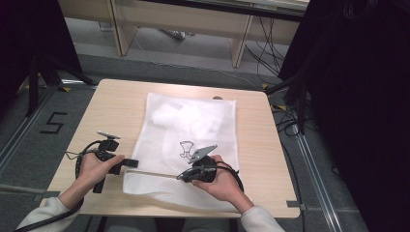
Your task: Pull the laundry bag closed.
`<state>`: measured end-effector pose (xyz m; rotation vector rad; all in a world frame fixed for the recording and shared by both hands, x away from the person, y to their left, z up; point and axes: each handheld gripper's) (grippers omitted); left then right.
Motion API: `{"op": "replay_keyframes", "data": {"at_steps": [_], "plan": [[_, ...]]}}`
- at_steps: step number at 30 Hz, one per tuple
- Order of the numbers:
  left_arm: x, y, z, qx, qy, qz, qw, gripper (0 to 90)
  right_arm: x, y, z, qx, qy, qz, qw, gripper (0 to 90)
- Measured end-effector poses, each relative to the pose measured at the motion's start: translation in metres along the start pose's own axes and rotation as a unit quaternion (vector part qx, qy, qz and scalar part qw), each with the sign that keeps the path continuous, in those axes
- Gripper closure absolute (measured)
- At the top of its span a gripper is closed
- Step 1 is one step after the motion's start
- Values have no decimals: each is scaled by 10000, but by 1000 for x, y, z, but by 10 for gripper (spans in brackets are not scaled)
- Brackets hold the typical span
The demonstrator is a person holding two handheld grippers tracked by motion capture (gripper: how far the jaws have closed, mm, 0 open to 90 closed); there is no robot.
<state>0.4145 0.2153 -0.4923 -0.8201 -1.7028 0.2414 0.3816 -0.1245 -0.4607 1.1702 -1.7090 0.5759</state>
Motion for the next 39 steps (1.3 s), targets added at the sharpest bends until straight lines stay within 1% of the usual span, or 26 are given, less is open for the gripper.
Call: {"op": "replay_keyframes", "data": {"at_steps": [3,4,5,13,15,16,18,21,22,24,25,26,33,35,37,38,39], "plan": [[0,0,0,-1,0,-3,10000,849,1,0,2,-36,20,5,10000,826],[0,0,0,-15,7,-30,10000,849,1,-1,2,-13,-3,-28,10000,826],[0,0,0,-1,-2,-19,10000,849,2,-1,3,-14,24,14,10000,826],[0,0,0,5,-10,-17,10000,849,3,-2,6,-69,-31,14,10000,826],[0,0,0,9,-9,-13,10000,849,4,-3,7,-56,-3,31,10000,826],[0,0,0,8,-14,-15,10000,849,5,-4,8,-69,-9,-9,10000,826],[0,0,0,4,-8,-17,10000,849,5,-4,8,-80,-31,22,10000,826],[1,0,0,2,-9,-29,10000,849,5,-5,10,-102,-12,-13,9999,826],[0,0,0,4,-14,-32,10000,848,6,-4,10,-100,-10,24,9999,826],[0,0,0,4,-9,-28,10000,848,6,-5,11,-108,-11,3,9999,826],[0,0,0,9,-10,-11,10000,849,7,-5,11,-111,6,37,9999,826],[0,0,0,0,-5,-25,10000,849,6,-6,11,-118,2,10,9999,826],[0,0,0,2,-3,-13,10000,848,7,-6,13,-110,-7,29,9999,826],[1,0,0,0,-10,-15,10000,848,7,-6,14,-142,-6,26,9999,826],[0,0,0,7,-10,-12,10000,848,8,-6,14,-143,-17,-9,9999,826],[0,0,0,14,-15,-8,10000,848,7,-6,14,-170,-66,-6,9998,826],[0,0,0,9,-12,-17,10000,849,8,-6,14,-149,-15,-20,9999,826]]}}
Point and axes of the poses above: each handheld gripper's, and its own axes: x roughly backward along the jaws, z roughly out of its underside, y roughly to its left, and after that the axes turned 12 degrees about y, right-handed
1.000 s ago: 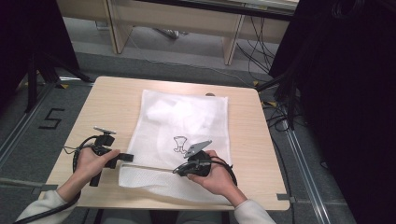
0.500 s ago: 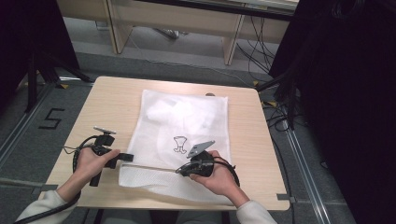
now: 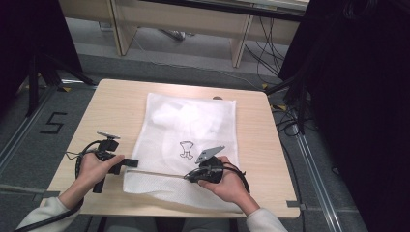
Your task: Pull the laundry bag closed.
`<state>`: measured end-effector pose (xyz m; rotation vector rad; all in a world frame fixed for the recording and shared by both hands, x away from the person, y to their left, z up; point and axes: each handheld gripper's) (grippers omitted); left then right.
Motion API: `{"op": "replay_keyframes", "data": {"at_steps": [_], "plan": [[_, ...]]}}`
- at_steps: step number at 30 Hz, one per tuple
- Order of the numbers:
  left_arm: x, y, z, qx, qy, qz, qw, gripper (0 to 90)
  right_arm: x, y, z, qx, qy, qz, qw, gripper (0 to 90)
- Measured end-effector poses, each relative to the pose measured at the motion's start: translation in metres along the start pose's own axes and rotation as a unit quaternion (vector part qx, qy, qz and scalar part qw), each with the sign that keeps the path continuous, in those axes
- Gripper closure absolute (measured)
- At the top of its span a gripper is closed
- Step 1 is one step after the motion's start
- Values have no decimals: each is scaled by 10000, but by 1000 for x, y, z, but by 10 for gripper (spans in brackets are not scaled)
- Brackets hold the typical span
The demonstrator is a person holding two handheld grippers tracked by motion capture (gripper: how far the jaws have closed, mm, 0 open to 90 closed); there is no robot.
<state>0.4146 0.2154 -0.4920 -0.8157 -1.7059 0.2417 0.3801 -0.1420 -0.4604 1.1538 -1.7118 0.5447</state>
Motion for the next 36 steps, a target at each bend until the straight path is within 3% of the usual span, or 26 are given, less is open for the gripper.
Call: {"op": "replay_keyframes", "data": {"at_steps": [36], "plan": [[0,0,0,-2,2,4,10000,848,3,-3,5,-29,-25,-4,10000,826]]}}
Point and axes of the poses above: each handheld gripper's, and its own axes: x roughly backward along the jaws, z roughly out of its underside, y roughly to its left, and after that the axes turned 12 degrees about y, right-handed
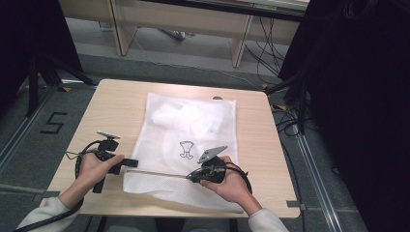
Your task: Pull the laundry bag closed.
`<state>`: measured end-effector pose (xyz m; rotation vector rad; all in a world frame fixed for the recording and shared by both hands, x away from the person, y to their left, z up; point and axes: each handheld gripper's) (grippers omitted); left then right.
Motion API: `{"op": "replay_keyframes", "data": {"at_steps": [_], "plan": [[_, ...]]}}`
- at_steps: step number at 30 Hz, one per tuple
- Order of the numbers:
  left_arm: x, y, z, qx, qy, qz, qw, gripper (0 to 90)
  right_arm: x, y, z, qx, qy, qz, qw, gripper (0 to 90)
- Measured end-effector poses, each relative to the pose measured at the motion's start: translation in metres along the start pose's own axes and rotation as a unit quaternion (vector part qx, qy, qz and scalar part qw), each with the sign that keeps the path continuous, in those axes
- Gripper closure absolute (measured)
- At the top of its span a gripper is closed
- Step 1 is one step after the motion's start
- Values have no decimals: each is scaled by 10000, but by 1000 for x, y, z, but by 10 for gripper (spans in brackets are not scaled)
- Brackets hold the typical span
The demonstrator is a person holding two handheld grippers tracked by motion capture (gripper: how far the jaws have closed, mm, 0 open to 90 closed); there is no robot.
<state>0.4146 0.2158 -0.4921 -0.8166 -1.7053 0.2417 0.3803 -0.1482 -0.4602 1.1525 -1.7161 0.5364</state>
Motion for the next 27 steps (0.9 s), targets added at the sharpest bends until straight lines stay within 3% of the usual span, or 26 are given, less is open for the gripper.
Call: {"op": "replay_keyframes", "data": {"at_steps": [27], "plan": [[0,0,0,-5,1,16,10000,848,4,-3,3,45,11,6,10000,826]]}}
Point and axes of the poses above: each handheld gripper's, and its own axes: x roughly backward along the jaws, z roughly out of its underside, y roughly to its left, and after that the axes turned 12 degrees about y, right-handed
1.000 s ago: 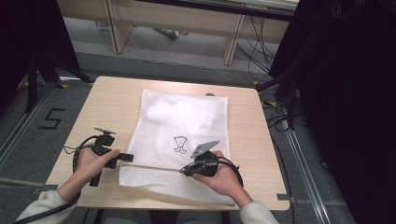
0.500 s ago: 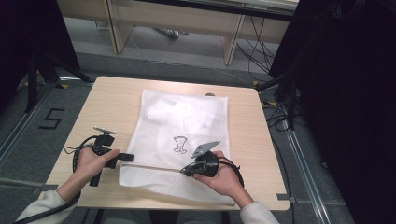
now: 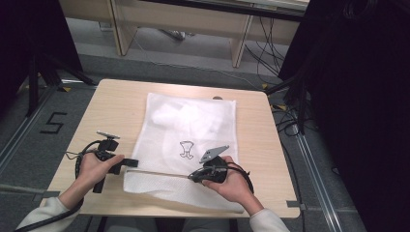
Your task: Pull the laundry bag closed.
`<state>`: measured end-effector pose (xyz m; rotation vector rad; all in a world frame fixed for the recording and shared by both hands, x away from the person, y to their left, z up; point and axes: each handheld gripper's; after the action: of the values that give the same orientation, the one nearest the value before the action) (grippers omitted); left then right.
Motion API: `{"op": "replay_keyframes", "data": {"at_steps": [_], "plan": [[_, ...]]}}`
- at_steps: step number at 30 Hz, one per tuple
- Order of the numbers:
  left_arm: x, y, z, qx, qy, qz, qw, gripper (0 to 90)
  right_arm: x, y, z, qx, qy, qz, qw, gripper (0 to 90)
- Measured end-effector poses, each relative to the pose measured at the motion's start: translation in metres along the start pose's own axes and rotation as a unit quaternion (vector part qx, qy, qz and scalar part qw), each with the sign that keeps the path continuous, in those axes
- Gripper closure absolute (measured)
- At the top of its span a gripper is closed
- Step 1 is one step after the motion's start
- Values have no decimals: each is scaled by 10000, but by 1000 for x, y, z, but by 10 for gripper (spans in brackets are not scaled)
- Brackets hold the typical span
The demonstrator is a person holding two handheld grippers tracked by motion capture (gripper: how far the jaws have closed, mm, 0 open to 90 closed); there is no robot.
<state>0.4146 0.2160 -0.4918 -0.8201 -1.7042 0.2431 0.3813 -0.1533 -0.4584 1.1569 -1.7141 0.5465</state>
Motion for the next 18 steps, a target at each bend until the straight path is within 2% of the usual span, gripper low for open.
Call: {"op": "replay_keyframes", "data": {"at_steps": [5,12,14,18], "plan": [[0,1,0,12,-24,20,10000,848,0,0,0,-28,32,80,10000,826],[0,0,0,14,-27,24,10000,848,1,-1,2,-41,-11,54,10000,826],[0,0,0,-1,-7,0,10000,848,3,0,3,-180,-1,18,9998,826],[0,0,0,4,-9,15,10000,848,4,-1,3,-74,-19,87,9999,826]]}}
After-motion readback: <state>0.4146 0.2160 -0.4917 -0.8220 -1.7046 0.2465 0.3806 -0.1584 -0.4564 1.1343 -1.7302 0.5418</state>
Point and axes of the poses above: each handheld gripper's, and its own axes: x roughly backward along the jaws, z roughly out of its underside, y roughly to its left, and after that the axes turned 12 degrees about y, right-handed
